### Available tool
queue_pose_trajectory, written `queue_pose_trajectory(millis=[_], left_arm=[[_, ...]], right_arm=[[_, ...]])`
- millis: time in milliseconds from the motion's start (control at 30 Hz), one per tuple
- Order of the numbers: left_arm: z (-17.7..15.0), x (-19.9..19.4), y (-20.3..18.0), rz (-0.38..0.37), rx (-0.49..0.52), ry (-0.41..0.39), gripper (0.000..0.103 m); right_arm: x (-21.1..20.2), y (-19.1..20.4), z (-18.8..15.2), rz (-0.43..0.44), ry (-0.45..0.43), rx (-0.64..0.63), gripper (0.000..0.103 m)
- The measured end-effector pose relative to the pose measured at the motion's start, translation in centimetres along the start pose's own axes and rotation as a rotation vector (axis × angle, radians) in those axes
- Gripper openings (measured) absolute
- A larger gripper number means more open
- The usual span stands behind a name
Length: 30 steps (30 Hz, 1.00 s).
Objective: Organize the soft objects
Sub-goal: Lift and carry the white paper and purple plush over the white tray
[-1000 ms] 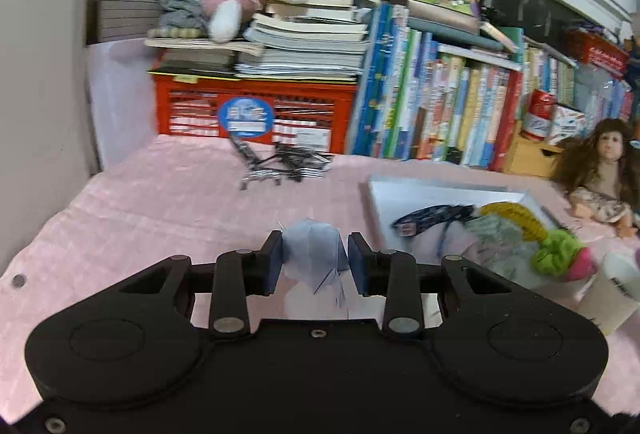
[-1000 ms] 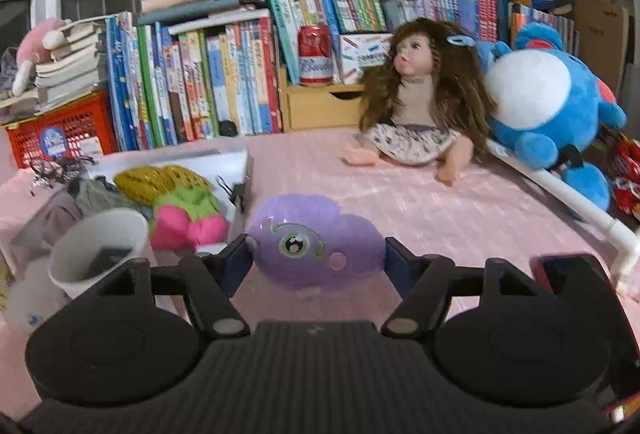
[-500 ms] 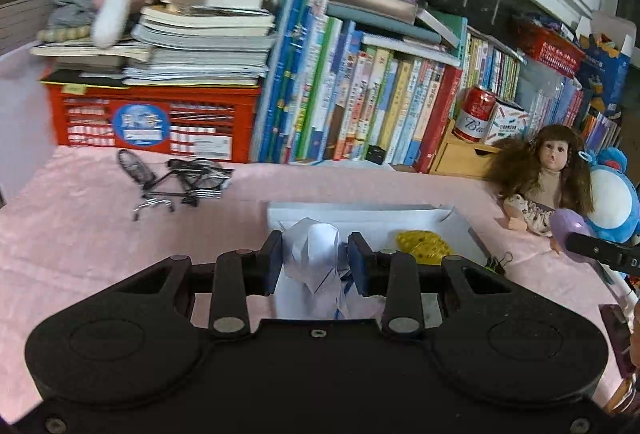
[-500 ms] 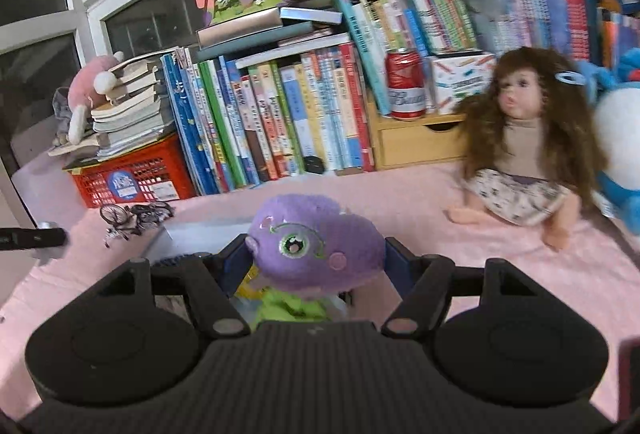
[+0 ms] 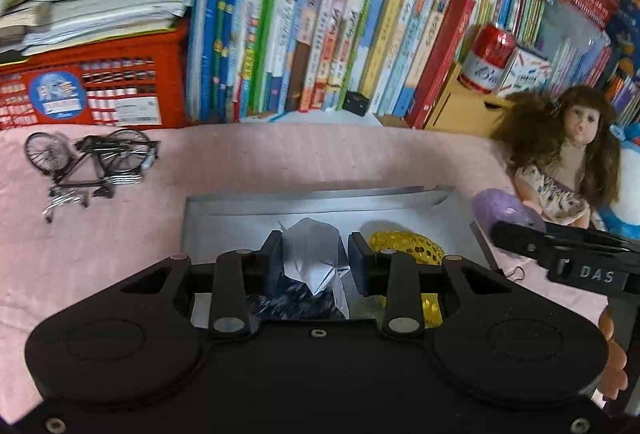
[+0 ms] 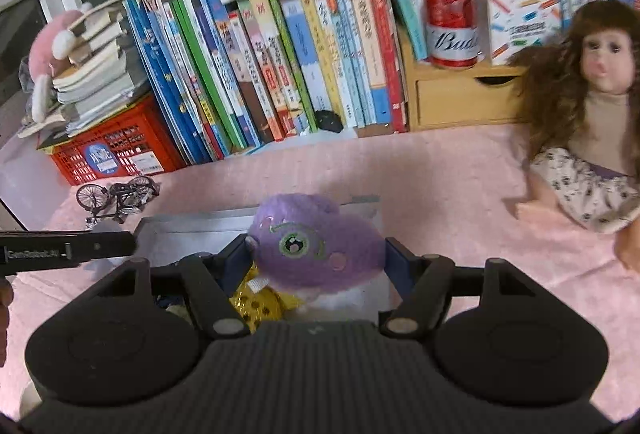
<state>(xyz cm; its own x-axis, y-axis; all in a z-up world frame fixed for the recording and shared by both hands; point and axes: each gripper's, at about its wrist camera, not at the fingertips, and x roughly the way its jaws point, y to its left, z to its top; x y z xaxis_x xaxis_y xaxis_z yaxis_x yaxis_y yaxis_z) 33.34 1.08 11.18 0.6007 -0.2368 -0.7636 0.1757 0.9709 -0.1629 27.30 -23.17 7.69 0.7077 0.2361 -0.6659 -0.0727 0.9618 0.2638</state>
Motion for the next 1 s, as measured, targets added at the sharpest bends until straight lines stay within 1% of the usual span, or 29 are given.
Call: queue_pose_trajectory(millis=[167, 333, 467, 633, 800, 1000], left_arm=[[1.2, 3.3, -0.7, 0.011, -0.022, 0.054, 0.033], [1.9, 5.8, -0.6, 0.026, -0.029, 0.084, 0.033], [1.9, 7.3, -0.4, 0.029, -0.038, 0.107, 0.033], [1.5, 8.5, -0.5, 0.021, -0.028, 0.13, 0.033], [1.3, 9.3, -0.7, -0.005, -0.028, 0.146, 0.033], [0.9, 10.1, -0.8, -0.001, -0.024, 0.164, 0.034]], right_arm=[[2.9, -0.3, 0.6, 0.02, 0.042, 0.024, 0.073], [4.9, -0.7, 1.0, 0.015, 0.069, 0.039, 0.073], [6.1, -0.7, 1.0, 0.0, 0.087, 0.028, 0.073], [7.3, -0.8, 0.8, -0.013, 0.106, 0.018, 0.073], [8.3, -1.2, 0.4, -0.021, 0.13, 0.026, 0.073], [8.8, -1.4, 0.2, -0.02, 0.146, 0.035, 0.074]])
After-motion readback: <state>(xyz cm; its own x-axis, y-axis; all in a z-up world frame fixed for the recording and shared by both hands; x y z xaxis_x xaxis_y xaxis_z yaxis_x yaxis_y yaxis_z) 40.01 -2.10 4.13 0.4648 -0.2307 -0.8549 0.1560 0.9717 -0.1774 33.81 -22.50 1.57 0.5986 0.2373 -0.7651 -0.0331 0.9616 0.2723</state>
